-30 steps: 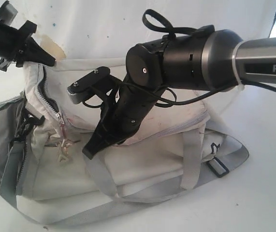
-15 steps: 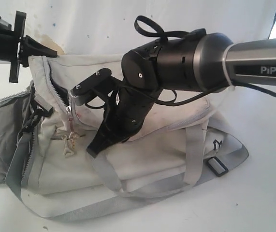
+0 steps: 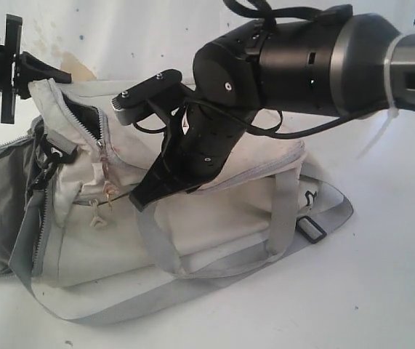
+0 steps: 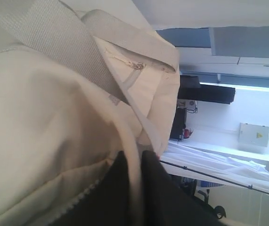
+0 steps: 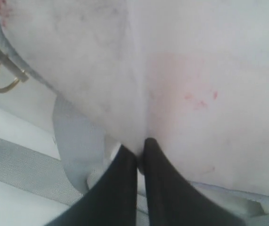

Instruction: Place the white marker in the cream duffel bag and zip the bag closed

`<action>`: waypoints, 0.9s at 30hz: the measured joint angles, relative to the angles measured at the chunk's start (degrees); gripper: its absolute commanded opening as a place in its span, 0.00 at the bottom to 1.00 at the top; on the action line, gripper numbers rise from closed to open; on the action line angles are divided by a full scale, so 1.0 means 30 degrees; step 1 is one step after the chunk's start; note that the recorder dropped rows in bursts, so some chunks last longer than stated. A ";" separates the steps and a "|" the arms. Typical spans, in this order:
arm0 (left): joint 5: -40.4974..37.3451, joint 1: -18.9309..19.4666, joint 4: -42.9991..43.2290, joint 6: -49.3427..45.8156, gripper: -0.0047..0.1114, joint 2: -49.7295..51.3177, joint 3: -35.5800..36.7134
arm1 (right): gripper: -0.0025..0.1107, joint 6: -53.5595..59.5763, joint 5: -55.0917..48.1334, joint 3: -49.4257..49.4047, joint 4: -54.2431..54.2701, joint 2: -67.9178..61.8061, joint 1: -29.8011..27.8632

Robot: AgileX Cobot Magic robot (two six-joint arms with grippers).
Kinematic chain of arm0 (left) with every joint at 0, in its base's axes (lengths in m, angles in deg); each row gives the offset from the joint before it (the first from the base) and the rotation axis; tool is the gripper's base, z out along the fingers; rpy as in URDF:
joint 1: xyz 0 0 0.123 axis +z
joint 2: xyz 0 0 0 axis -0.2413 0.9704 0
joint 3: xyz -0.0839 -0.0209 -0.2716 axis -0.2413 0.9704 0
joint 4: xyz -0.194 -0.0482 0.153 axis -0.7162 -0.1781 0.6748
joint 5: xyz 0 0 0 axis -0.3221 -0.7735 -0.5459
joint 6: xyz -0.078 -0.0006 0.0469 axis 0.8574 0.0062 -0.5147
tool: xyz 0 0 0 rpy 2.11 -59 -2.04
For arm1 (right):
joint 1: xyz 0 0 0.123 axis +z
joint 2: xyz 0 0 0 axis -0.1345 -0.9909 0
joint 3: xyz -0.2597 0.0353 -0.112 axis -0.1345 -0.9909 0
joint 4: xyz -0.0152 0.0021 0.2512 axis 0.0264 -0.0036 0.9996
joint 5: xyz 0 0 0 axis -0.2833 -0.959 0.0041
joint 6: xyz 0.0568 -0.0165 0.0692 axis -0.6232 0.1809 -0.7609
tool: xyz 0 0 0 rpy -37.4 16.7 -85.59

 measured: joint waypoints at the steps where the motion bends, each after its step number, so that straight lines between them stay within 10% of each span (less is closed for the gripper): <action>1: 0.0223 0.0000 0.0351 0.0000 0.04 0.0000 0.0000 | 0.02 0.0000 -0.0038 0.0000 0.0032 0.0188 0.0072; 11: 0.1108 0.0168 -0.0827 -0.0635 0.07 0.0000 0.0000 | 0.07 0.0000 0.1258 -0.0148 0.0068 0.1028 0.0616; 17: 0.1402 0.0531 -0.2305 -0.3763 0.35 0.0000 -0.0113 | 0.38 -0.0029 0.1962 -0.0365 0.0460 0.1072 0.0646; 22: 0.1669 0.0658 -0.1916 -0.4741 0.65 0.0000 -0.0113 | 0.40 -0.0073 0.2236 -0.0365 0.0700 0.0994 0.0646; 27: 0.1669 0.0658 -0.2177 -0.6625 0.72 0.0000 -0.0113 | 0.40 -0.2550 0.2325 -0.0365 0.3750 0.0922 0.0646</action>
